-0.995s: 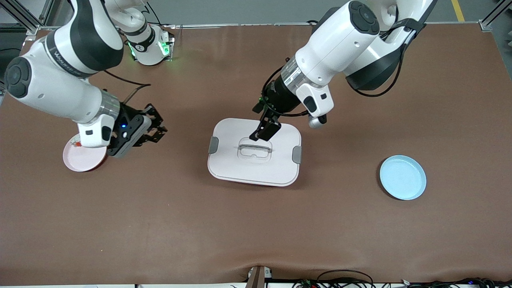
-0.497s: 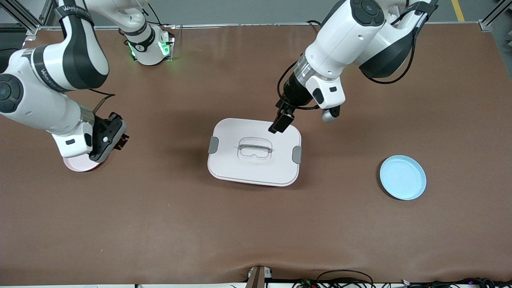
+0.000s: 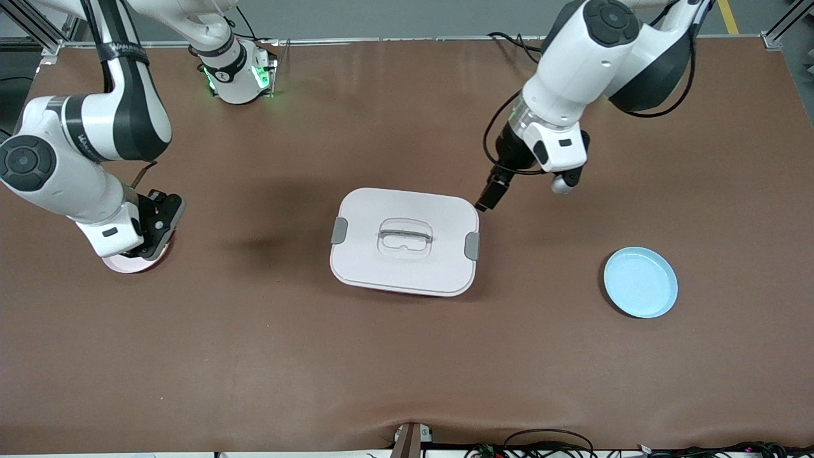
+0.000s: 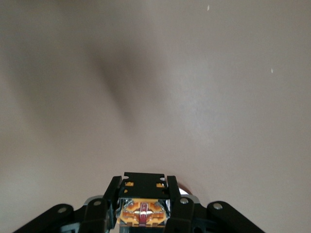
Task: Transfer orange switch to right arm and place
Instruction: 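Carry the switch to the pink plate while the left gripper withdraws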
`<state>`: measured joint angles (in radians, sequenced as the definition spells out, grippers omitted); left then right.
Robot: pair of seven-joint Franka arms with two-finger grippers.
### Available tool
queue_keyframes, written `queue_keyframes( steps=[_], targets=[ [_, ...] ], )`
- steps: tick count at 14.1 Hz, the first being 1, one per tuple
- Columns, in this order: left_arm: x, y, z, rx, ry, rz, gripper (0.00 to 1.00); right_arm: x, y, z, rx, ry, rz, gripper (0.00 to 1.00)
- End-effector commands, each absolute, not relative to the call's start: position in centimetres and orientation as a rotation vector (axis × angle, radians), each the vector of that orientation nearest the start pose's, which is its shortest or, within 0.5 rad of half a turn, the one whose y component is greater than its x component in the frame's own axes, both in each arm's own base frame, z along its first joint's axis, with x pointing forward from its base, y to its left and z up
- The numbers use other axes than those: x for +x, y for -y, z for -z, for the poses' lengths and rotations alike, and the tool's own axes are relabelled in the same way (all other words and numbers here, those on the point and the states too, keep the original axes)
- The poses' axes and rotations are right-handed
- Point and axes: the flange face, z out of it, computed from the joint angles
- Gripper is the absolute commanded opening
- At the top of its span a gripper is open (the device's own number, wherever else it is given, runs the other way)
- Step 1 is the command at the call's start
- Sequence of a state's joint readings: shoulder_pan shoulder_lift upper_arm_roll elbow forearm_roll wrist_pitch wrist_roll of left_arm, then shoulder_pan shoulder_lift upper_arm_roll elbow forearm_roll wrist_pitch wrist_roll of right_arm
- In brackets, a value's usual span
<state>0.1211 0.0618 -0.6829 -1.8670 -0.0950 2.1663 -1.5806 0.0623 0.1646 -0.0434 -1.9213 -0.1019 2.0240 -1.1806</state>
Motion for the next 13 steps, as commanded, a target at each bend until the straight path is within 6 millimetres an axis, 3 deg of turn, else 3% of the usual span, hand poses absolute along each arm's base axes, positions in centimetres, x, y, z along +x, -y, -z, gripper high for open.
queue_keyframes(
  steps=[1,3,7,10,13],
  targets=[
    [50.2,28.0,-51.6,-2.946,1.589,0.09,1.0,57.4,4.0,-38.2,-2.513,1.971,-0.158,0.0],
    [50.7,25.5,-52.3,-2.957,1.5,0.108,1.0,56.5,7.1,-36.3,-2.481,2.031,-0.122,0.0],
    [51.3,21.5,-52.9,-2.985,1.302,0.102,1.0,55.2,9.4,-32.8,-2.424,2.167,-0.039,0.0],
    [51.7,18.4,-53.4,-3.005,1.165,0.089,1.0,54.4,12.2,-30.1,-2.374,2.204,-0.055,0.0],
    [52.8,14.1,-53.7,-3.062,1.027,0.049,1.0,54.0,14.2,-27.7,-2.332,2.265,-0.043,0.0]
  ],
)
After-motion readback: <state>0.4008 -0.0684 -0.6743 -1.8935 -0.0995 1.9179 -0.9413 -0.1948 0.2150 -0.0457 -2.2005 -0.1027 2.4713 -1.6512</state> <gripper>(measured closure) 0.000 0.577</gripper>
